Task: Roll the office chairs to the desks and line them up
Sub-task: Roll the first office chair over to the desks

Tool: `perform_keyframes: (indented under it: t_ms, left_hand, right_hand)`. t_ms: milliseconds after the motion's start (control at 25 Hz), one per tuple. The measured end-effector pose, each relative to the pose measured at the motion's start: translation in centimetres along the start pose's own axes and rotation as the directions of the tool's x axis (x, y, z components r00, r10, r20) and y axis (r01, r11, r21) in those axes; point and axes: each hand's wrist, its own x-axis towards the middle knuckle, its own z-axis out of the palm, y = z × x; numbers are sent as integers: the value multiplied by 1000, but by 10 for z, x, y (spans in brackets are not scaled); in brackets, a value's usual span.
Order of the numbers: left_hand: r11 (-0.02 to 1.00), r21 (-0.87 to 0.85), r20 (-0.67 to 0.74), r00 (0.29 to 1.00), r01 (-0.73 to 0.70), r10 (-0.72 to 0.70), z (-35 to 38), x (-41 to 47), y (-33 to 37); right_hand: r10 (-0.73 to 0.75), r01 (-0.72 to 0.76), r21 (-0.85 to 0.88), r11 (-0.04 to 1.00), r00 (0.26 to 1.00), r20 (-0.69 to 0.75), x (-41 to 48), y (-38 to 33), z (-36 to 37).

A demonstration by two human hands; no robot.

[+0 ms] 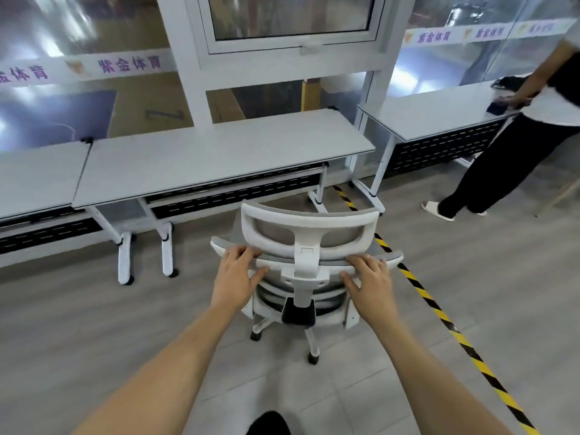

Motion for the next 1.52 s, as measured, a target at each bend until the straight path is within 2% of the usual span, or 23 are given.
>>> perform_keyframes:
  t_ms: [240, 520, 720, 880, 960, 1080, 1200, 1360, 1520]
  left_hand:
    - [1000, 16, 8, 1000, 0, 0, 48, 134, 11]
    - [996, 92, 69, 997, 16, -22, 75, 208, 24]
    - [971, 221, 149, 980, 93, -128, 66, 187, 58]
    - [953, 235, 33, 978, 192, -206, 49, 116, 109]
    - [930, 262, -57, 967, 256, -250, 38, 66, 134]
    - [869, 310, -187, 921, 385, -342, 15, -16, 164]
    - [803, 297, -349, 841, 518, -413, -21, -105, 193]
    - [686, 248, -559, 679, 684, -475, -71, -220, 217]
    - [575, 146, -684, 502, 805, -529, -113, -350, 230]
  right_hand:
    - [59, -60, 33, 998, 998, 22, 125, 50, 12]
    - [96, -97, 8, 995, 992, 80, 194, 78, 17]
    - [54, -60, 25, 998, 981, 187, 193, 75, -6]
    - [-112, 98, 80, 992, 975, 193, 174, 55, -29]
    - [-235, 206, 149, 967, 949, 212, 157, 38, -42]
    - [-446, 398, 232, 888, 867, 221, 124, 3, -55]
    - [-622, 534, 353, 769, 752, 218, 76, -50, -72]
    - [-803, 668, 479, 570, 576, 152, -9, -135, -90]
    - [-912, 709, 595, 378, 395, 110, -122, -217, -102]
